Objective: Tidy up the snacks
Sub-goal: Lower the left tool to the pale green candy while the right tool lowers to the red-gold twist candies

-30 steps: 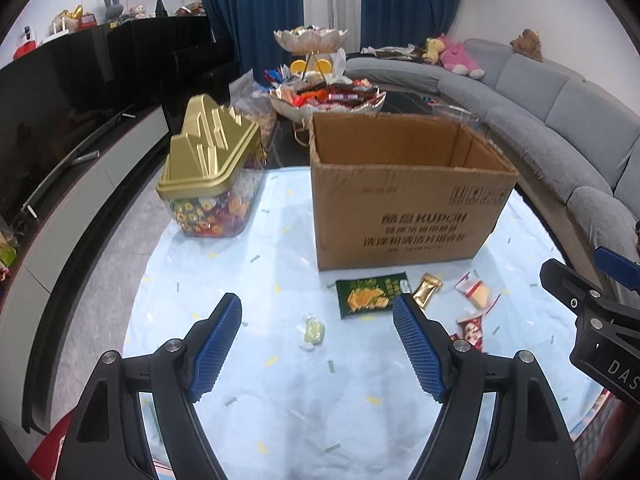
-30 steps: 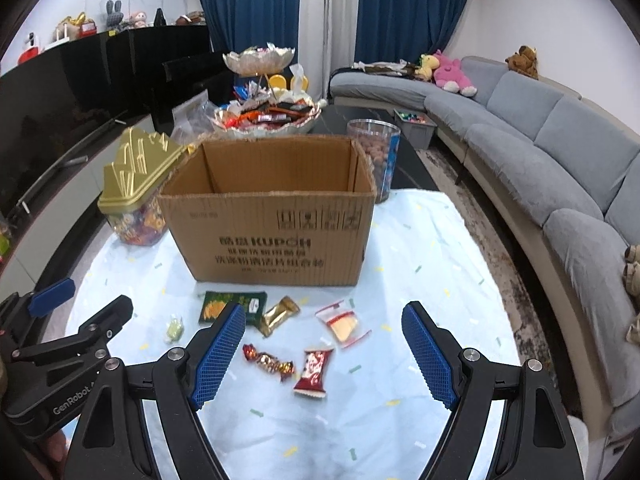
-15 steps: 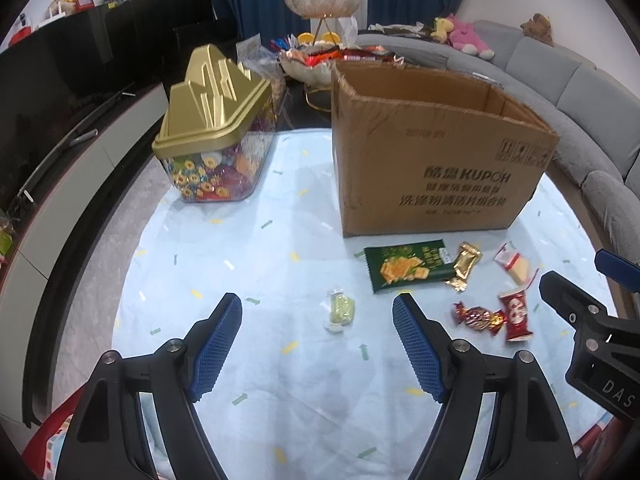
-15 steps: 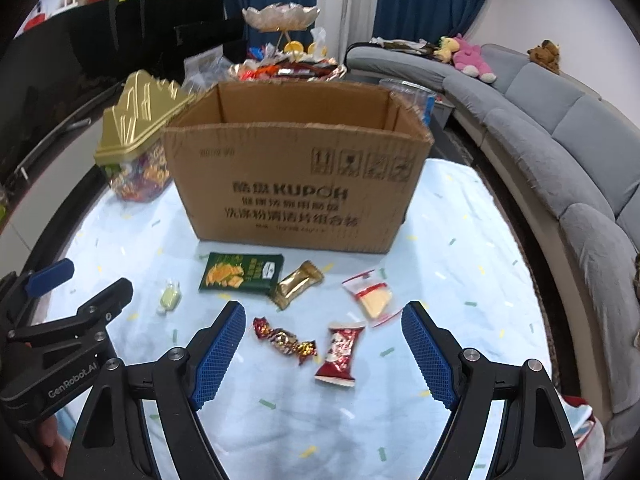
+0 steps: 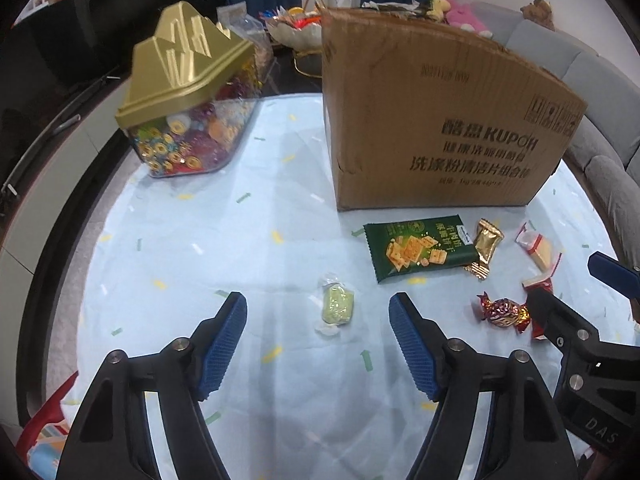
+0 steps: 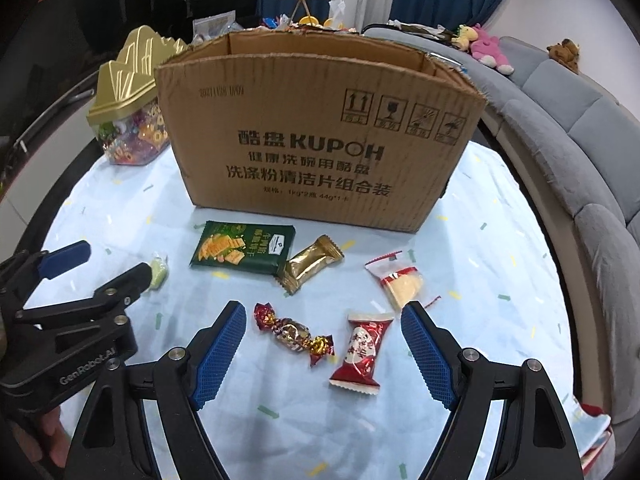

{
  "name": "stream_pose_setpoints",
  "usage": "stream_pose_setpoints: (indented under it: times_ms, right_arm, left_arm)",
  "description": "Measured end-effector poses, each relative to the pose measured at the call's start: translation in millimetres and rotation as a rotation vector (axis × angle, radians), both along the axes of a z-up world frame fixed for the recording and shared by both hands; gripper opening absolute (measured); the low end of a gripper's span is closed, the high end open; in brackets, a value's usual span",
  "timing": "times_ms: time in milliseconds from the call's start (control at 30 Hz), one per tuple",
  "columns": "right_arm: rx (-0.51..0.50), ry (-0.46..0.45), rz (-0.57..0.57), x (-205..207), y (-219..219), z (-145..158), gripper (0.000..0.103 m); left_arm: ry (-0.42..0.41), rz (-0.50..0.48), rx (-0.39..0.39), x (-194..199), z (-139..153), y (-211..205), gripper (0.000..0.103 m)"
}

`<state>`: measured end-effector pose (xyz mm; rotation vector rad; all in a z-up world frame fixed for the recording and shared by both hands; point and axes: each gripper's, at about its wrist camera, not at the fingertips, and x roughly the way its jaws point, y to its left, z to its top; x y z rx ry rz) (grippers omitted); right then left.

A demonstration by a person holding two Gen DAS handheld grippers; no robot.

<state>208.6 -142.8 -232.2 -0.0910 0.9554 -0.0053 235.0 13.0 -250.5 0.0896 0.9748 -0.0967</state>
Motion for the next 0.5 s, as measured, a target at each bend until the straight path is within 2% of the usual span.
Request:
stream_pose_setpoints:
  times_ms: [333, 500]
  right_arm:
    - [0.015, 0.058, 0.030, 8, 6, -24, 0.071]
    - [0.019, 0.078, 0.039, 12, 10, -34, 0.066]
  left_arm:
    - [0.026, -0.018, -0.019, 11, -21, -6, 0.062]
    - [0.040, -0.029, -0.026, 18, -32, -7, 0.051]
